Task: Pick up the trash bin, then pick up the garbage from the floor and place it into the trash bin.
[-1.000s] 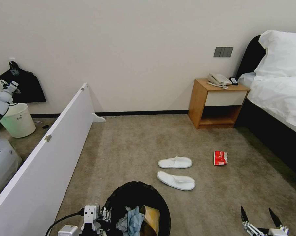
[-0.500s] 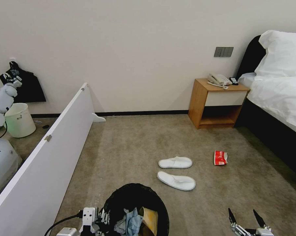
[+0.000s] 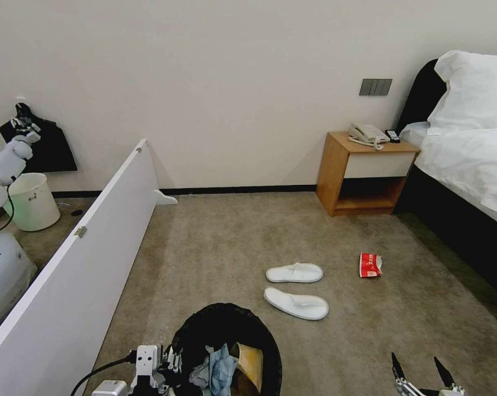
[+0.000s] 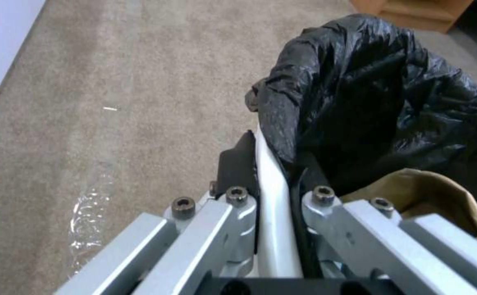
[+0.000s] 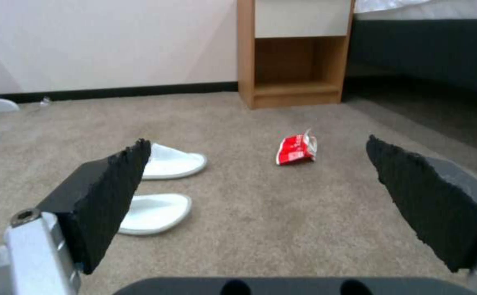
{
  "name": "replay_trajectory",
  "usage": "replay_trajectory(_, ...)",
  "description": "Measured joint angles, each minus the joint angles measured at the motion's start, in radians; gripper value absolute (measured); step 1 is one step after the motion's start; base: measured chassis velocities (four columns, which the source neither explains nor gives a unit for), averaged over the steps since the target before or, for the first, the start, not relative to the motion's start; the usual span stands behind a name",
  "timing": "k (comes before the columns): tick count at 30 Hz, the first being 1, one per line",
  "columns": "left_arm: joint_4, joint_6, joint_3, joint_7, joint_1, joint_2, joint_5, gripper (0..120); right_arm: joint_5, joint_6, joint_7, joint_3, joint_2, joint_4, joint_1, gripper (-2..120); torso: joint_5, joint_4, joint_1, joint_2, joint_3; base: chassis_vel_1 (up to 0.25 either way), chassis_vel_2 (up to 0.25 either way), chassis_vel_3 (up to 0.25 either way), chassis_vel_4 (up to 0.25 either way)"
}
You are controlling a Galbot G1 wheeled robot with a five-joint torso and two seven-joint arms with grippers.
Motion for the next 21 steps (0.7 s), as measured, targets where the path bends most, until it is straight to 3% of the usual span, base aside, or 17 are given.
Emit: replay_trajectory(21,0.007,0.000,0.008,0.000,0.005,-0.008,0.012,4,0.001,0.026,0.007,0.012,0.013,-0.074,0.005,100,0.0000,0.0000,0.000,0.000,0.000,-0.030,0.038,0.029,-0.035)
